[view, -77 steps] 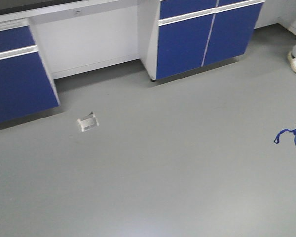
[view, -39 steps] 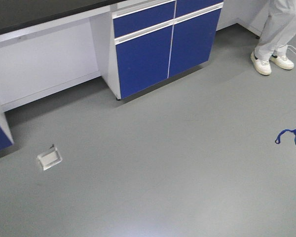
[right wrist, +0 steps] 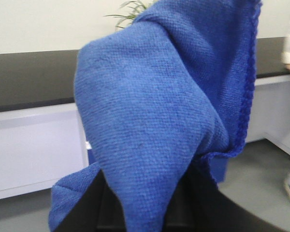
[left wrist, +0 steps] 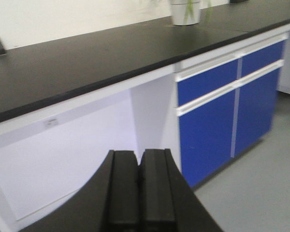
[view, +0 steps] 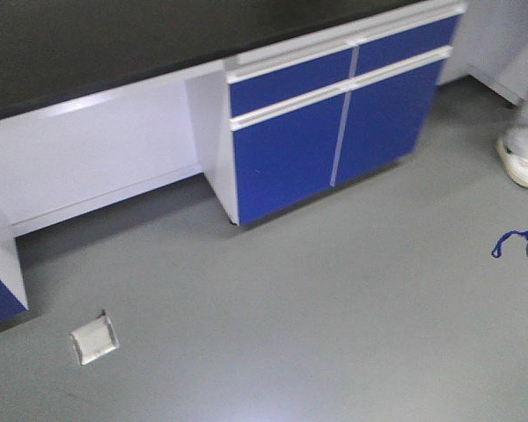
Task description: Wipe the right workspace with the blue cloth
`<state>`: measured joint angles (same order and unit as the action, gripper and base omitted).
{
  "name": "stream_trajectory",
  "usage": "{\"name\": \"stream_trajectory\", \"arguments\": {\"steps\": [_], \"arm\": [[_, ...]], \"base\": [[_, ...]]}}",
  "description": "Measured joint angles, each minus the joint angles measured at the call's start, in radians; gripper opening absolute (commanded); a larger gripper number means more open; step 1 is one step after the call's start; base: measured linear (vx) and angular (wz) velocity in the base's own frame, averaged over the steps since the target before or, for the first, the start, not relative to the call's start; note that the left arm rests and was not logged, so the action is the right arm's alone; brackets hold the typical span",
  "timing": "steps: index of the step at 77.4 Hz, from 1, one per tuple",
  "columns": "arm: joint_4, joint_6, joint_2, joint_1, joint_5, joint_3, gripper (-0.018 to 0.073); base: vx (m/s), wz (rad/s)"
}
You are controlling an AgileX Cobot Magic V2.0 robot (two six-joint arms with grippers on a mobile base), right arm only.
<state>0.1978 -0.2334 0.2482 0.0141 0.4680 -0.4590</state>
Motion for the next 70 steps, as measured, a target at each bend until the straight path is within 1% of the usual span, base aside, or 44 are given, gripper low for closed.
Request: {"name": "stream_trajectory", "arguments": {"steps": [41,70], "arm": [[0.000,0.000,0.000,0.000,0.000,0.000,-0.0004],[0.000,0.000,0.000,0.000,0.000,0.000,-0.0004]], "base": [[0.50,0.55],[0.46,0.30]]}}
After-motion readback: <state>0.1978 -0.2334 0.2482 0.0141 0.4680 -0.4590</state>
